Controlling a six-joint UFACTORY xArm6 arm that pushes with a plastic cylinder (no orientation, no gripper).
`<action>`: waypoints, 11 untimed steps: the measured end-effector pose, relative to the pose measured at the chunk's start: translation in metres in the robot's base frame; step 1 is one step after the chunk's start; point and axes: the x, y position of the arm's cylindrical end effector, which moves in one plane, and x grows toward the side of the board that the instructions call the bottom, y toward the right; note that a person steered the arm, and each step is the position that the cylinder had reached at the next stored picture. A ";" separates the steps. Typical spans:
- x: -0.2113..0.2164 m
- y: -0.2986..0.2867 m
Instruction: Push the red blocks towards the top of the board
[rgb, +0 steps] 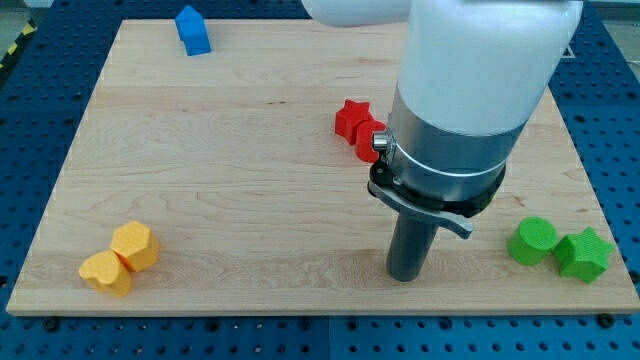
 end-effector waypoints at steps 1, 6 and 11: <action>0.000 0.000; -0.125 -0.002; -0.158 -0.032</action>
